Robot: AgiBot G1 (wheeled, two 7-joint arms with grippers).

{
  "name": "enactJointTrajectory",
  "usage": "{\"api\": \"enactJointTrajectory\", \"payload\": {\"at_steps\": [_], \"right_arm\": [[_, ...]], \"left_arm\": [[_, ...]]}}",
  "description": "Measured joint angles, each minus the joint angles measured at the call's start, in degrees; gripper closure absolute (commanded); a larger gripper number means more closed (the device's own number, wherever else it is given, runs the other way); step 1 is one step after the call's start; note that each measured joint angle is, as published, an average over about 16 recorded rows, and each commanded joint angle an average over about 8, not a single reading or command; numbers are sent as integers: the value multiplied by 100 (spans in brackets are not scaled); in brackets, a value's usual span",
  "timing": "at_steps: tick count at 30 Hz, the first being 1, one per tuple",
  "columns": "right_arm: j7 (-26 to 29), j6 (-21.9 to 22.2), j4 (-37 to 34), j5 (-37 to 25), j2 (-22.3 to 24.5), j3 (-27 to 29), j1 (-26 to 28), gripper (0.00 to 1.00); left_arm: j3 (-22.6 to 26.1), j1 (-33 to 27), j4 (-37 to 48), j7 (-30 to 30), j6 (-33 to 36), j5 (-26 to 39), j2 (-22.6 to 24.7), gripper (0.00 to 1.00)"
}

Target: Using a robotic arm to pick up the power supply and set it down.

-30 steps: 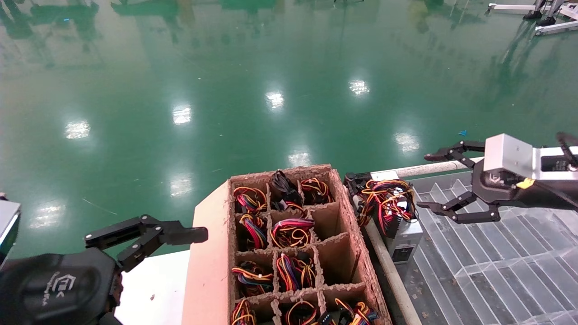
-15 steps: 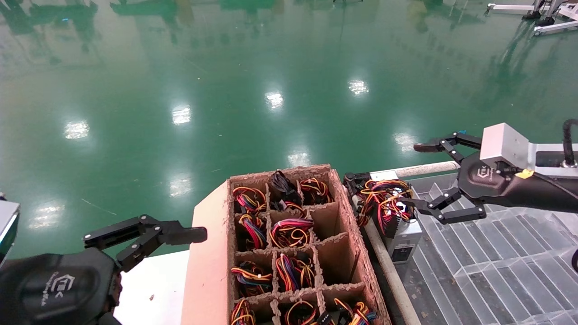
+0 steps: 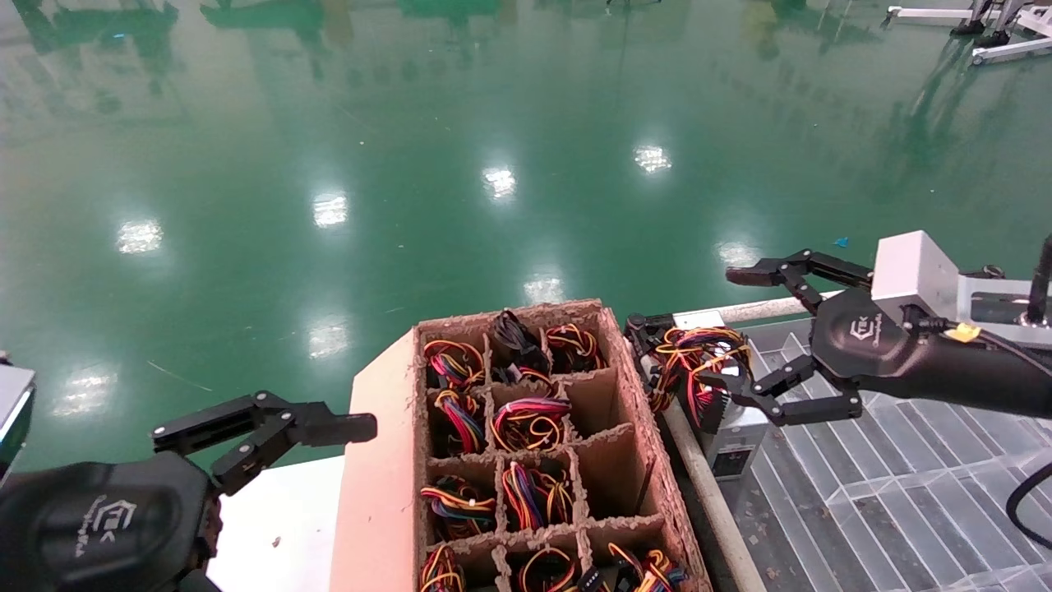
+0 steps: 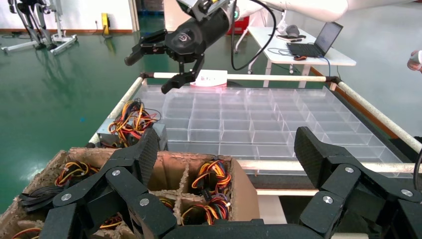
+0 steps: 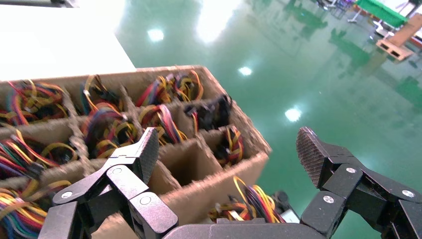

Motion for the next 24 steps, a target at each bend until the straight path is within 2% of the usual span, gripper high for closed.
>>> {"api": "enactJointTrajectory", "payload": {"at_steps": [24], "right_arm": [[2023,158,3008,1828,551,594,-2072,0]], "left_arm": [[2,-1,0,1,-1,-1,-1,0]]}}
